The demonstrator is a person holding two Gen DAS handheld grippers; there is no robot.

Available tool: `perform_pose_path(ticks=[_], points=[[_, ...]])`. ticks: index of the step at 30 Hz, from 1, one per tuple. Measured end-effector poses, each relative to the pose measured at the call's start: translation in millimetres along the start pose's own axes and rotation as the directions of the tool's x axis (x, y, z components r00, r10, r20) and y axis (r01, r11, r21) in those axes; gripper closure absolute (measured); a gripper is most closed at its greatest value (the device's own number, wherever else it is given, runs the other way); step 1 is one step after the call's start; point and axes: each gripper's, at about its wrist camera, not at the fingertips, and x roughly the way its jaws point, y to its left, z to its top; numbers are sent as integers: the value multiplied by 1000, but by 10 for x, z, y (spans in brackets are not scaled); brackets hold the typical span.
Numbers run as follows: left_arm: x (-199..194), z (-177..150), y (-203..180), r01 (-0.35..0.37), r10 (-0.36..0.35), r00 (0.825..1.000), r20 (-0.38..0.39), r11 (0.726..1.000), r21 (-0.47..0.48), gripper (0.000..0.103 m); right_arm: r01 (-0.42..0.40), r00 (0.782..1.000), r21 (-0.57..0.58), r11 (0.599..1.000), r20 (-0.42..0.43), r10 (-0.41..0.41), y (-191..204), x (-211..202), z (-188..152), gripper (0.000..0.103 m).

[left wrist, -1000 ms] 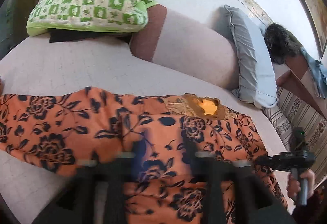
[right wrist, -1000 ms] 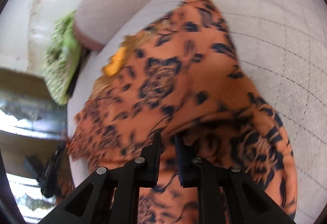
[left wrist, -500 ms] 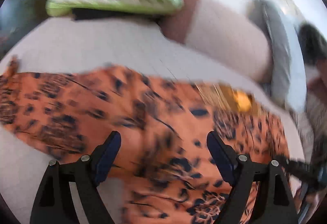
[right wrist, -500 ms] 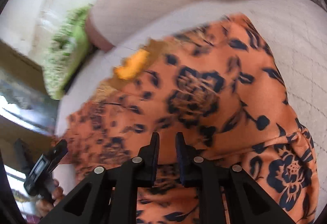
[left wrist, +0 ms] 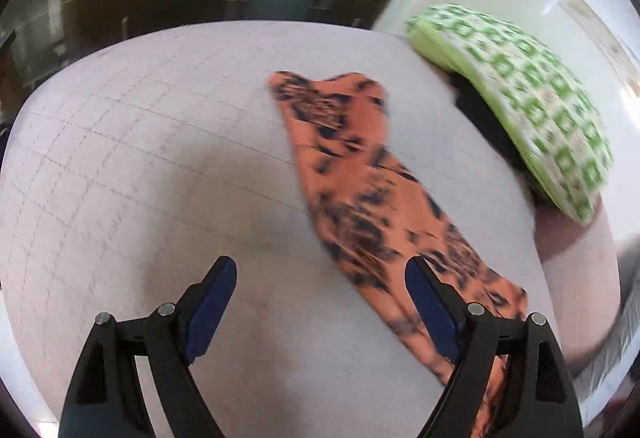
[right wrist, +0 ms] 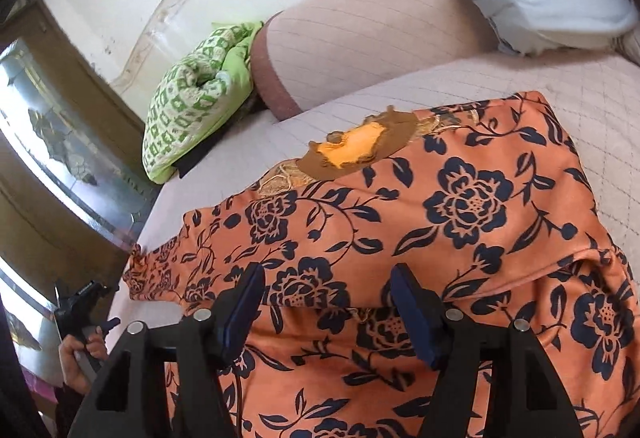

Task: Fold small clothes

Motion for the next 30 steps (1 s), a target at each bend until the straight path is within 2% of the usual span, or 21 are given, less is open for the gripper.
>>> perform_pose_path(ticks=[2, 5, 8, 10, 15, 16, 17, 18, 19, 20, 22, 25, 28, 30], points=[[90, 94, 76, -1, 1, 1000, -12, 1000, -13, 16, -5, 1000, -3, 1000, -9, 5, 8, 25, -14, 34], [245, 185, 68, 70, -71, 996, -50, 997, -13, 15, -2, 1000, 2, 1000, -20, 3, -24, 69, -14, 34], [301, 224, -39, 95, -95, 995, -27, 995, 5, 12, -1, 1000, 20, 1000, -22, 2, -82, 115, 18, 34], [385, 257, -129, 128, -127, 991, -42, 992, 19, 12, 1, 1000, 22, 1000, -21, -1, -109, 134, 50, 34], [542, 326, -310, 120, -121, 993, 5, 991, 64, 12, 17, 1000, 22, 1000, -18, -16, -189, 159, 98, 34], [569, 347, -344, 122, -124, 992, 23, 990, 70, 15, 17, 1000, 31, 999, -17, -17, -211, 158, 102, 34], [580, 364, -364, 128, -130, 991, 33, 989, 71, 36, 14, 1000, 43, 999, -16, -13, -241, 157, 111, 34], [612, 388, -384, 139, -141, 990, 30, 987, 75, 70, 10, 1000, 50, 999, -15, -9, -255, 153, 117, 34], [675, 397, -427, 147, -147, 989, 3, 986, 82, 83, 10, 1000, 54, 998, -11, -9, -266, 144, 124, 34], [712, 386, -477, 132, -132, 991, -6, 987, 97, 86, 12, 1000, 52, 999, -5, -12, -271, 134, 129, 34], [629, 324, -624, 114, -123, 992, 41, 979, 167, 90, 18, 1000, 40, 999, 2, -18, -258, 119, 133, 34], [363, 211, -931, 144, -175, 980, 92, 950, 276, 91, 13, 1000, 38, 999, 19, -14, -244, 72, 145, 34], [-21, -47, -1448, 155, -232, 964, 132, 889, 430, 91, 6, 999, 56, 998, 43, -9, -254, 15, 173, 34], [-269, -339, -1836, 200, -302, 946, 115, 826, 527, 91, 1, 998, 73, 997, 57, -5, -270, -26, 193, 34]])
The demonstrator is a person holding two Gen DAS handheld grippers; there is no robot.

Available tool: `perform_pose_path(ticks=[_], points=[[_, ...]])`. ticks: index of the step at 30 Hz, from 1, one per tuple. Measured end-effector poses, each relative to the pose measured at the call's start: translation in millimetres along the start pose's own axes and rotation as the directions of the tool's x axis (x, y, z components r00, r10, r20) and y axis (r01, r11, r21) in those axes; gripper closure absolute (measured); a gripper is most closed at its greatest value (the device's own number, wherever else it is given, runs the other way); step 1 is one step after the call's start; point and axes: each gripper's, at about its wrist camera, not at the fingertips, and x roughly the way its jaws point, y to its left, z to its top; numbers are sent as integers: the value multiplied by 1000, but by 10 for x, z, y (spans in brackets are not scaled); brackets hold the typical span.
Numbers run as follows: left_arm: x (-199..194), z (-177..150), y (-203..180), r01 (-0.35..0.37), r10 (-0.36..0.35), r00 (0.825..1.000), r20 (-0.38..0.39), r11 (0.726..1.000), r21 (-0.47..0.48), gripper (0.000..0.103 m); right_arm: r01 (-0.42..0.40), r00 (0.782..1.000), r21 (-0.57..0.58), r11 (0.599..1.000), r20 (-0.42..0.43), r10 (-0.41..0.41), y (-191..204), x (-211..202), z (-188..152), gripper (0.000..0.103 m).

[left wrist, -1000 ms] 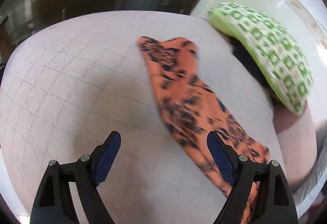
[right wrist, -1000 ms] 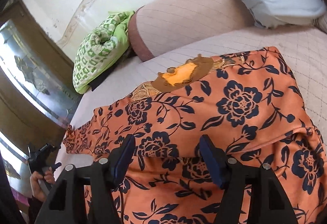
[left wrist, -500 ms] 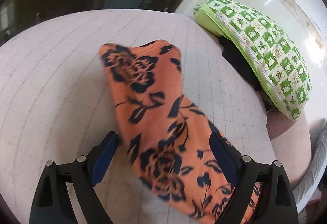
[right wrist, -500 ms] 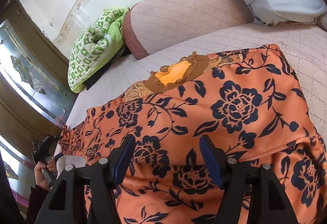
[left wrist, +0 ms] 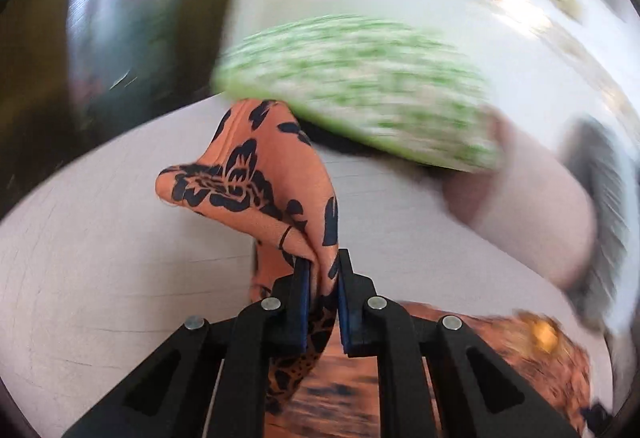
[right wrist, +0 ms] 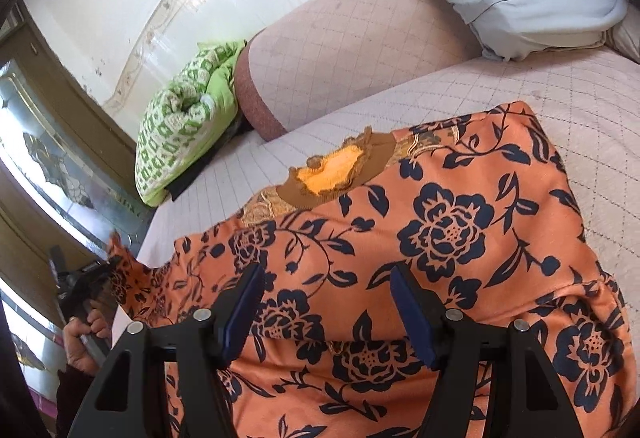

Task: Fold small clothes

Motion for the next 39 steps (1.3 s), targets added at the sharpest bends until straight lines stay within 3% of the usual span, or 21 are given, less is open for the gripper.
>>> perform_pose_path(ticks=[2, 4, 5, 6, 7, 8, 10, 12, 14, 16, 20, 22, 25, 28, 34, 35, 36, 37, 39], points=[[-104, -70, -685, 74, -74, 997, -2, 990, 119, 91, -5, 1000, 15, 1000, 17, 5, -17, -56, 33, 34], [-234, -262, -1330, 199, -195, 980, -40, 948, 247, 88, -15, 999, 30, 999, 45, 14, -50, -147, 81, 34], [-339, -440, -1765, 314, -298, 949, -102, 886, 342, 76, -20, 998, 39, 999, 59, 18, -78, -193, 107, 34], [-399, -541, -1998, 373, -345, 928, -144, 841, 392, 52, -23, 997, 54, 998, 76, 19, -123, -250, 141, 34], [-512, -676, -2264, 416, -381, 908, -172, 787, 456, 40, -25, 996, 67, 997, 88, 19, -171, -296, 169, 34], [-610, -730, -2386, 411, -390, 908, -152, 765, 496, 26, -28, 995, 79, 996, 100, 20, -220, -335, 198, 34], [-750, -749, -2481, 394, -409, 908, -97, 749, 533, 21, -21, 992, 106, 994, 126, 8, -345, -418, 261, 34], [-738, -591, -2335, 425, -429, 898, -103, 779, 461, 18, -25, 989, 138, 990, 145, 5, -451, -486, 306, 34], [-629, -429, -2035, 425, -420, 903, -93, 838, 343, 15, -43, 989, 170, 985, 146, 18, -531, -514, 343, 32], [-395, -310, -1700, 346, -335, 938, -90, 908, 234, 15, -68, 992, 192, 979, 114, 47, -580, -470, 371, 32], [49, -349, -1240, 164, -146, 981, -127, 975, 147, 15, -79, 997, 234, 969, 27, 75, -618, -246, 366, 32], [290, -444, -1091, 89, -61, 980, -190, 985, 144, 15, -58, 998, 251, 966, -5, 61, -664, -114, 369, 32], [459, -612, -982, 42, -3, 968, -252, 988, 152, 15, -40, 998, 289, 956, -31, 51, -797, 45, 358, 32], [548, -700, -967, 14, 36, 961, -275, 984, 178, 15, -73, 995, 328, 942, -35, 89, -915, 170, 348, 32], [645, -787, -970, -34, 100, 951, -291, 974, 223, 15, -35, 995, 308, 951, -78, 62, -941, 465, 333, 36], [611, -828, -975, -45, 115, 948, -298, 972, 231, 15, -38, 994, 293, 955, -84, 65, -903, 472, 337, 48], [643, -843, -990, -61, 135, 943, -304, 968, 242, 15, -45, 992, 274, 961, -103, 75, -836, 481, 341, 76], [671, -871, -1005, -81, 160, 938, -306, 963, 257, 15, -51, 989, 255, 966, -121, 84, -775, 490, 338, 85], [691, -872, -1010, -95, 176, 934, -311, 962, 257, 15, -46, 989, 186, 982, -131, 71, -575, 444, 338, 84]])
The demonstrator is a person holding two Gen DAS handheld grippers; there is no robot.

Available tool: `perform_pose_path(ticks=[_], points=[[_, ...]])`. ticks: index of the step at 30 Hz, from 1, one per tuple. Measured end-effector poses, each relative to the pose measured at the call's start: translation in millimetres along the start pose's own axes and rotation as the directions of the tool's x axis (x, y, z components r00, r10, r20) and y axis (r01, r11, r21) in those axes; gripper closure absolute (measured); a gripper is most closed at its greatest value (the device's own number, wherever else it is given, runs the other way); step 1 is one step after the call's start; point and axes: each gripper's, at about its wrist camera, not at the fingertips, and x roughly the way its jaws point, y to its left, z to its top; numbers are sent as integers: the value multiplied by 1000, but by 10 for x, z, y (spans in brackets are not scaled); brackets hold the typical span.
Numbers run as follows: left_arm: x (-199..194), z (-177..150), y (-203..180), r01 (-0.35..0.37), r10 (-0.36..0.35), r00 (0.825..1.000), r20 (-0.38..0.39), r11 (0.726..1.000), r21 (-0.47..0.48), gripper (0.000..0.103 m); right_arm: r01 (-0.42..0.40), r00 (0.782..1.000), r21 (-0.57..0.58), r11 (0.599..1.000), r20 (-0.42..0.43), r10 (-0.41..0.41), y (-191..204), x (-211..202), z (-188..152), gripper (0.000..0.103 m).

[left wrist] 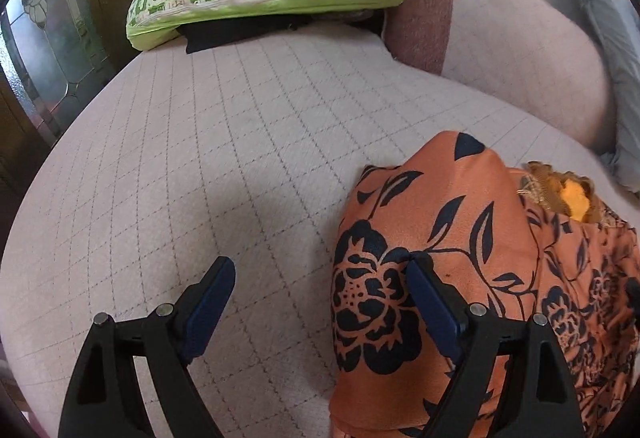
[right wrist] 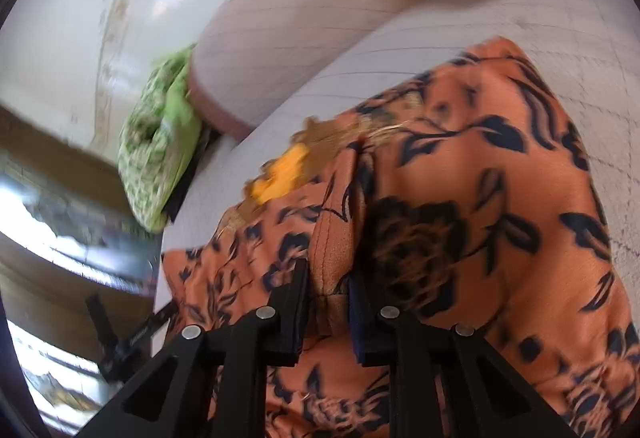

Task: Fold small clothes

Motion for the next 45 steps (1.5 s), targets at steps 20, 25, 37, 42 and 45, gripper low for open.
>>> perform_pose_path(ticks=[20, 25, 37, 42, 45], points=[[-127, -37, -261, -21, 19, 999, 38, 999, 49, 15, 189, 968, 235, 953, 118, -221, -639, -843, 346, 83], [-310, -101, -567, 44, -57, 993, 101, 991, 124, 15, 46, 981, 98, 994, 184, -64, -343, -772, 297, 83], [-193, -172, -874, 76, -84, 996, 36, 980, 183, 15, 162, 983, -13, 987, 92, -160, -119, -204, 212, 83], [-112, -204, -1078, 40, -49, 998, 31, 969, 244, 14, 227, 971, -115, 967, 107, -216, 19, 121, 429, 83], [23, -290, -1117, 8, -11, 1000, 12, 966, 260, 13, 275, 961, -142, 951, 57, -270, -146, 360, 469, 80]])
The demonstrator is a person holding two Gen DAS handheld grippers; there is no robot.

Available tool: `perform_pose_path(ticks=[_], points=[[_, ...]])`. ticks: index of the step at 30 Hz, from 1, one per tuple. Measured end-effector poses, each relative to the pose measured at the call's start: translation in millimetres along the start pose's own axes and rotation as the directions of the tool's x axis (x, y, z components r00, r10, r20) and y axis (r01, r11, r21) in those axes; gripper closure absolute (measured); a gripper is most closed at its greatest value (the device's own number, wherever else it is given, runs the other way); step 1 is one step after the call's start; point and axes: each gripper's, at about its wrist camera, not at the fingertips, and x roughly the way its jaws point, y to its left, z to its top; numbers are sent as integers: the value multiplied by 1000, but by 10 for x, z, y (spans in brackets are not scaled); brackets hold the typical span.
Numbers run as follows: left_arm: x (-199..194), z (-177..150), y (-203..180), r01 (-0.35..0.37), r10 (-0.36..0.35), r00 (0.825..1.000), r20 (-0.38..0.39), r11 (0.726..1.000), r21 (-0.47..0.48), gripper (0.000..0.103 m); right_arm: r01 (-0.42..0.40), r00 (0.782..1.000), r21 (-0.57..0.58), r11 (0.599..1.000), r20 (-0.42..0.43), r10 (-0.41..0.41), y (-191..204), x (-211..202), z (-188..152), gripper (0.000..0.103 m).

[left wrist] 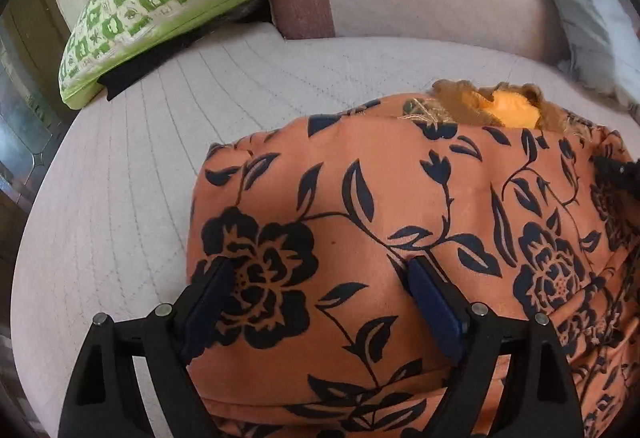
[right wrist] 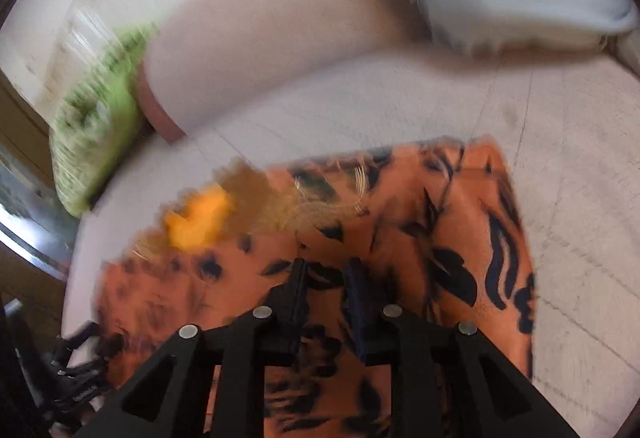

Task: Fold small clothes

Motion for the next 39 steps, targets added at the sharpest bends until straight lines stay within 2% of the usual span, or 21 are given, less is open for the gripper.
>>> perform_pose_path(ticks=[1, 4, 6, 9, 15, 23, 29, 32, 35, 39], points=[[-25, 6, -2, -5, 5, 1000, 7, 1000, -4, 13, -9, 1000, -1, 1000, 20, 9, -3, -35, 4, 80], [-99, 29, -38, -3, 3, 1000, 14, 1000, 1, 13, 10, 1000, 1, 1000, -5, -10, 73, -180, 55, 80], [-219, 18, -72, -6, 6, 999, 38, 1000, -10, 13, -29, 999, 7, 1000, 44, 29, 94, -424, 10, 80], [-487, 0, -52, 5, -4, 996, 95, 1000, -14, 13, -76, 995, 15, 997, 66, 75, 167, -736, -80, 80], [-939, -20, -57, 37, -25, 982, 185, 997, -61, 13, -81, 989, -35, 996, 122, 85, 359, -1201, -332, 80], [-1248, -161, -67, 47, -25, 975, 222, 994, -94, 13, -94, 984, -47, 994, 145, 100, 445, -1432, -585, 80], [-1438, -180, -103, 69, -31, 966, 257, 988, -141, 13, -100, 962, -80, 992, 245, 116, 519, -1830, -791, 80], [-1529, -188, -156, 70, -30, 959, 281, 988, -136, 13, -77, 949, -105, 991, 298, 106, 539, -2063, -1003, 80], [-1571, -195, -202, 65, -27, 956, 293, 991, -120, 13, -82, 947, -103, 991, 302, 109, 540, -2125, -1107, 80], [-1549, -213, -202, 53, -17, 958, 287, 992, -118, 13, -74, 955, -100, 992, 279, 99, 531, -1944, -1071, 80]])
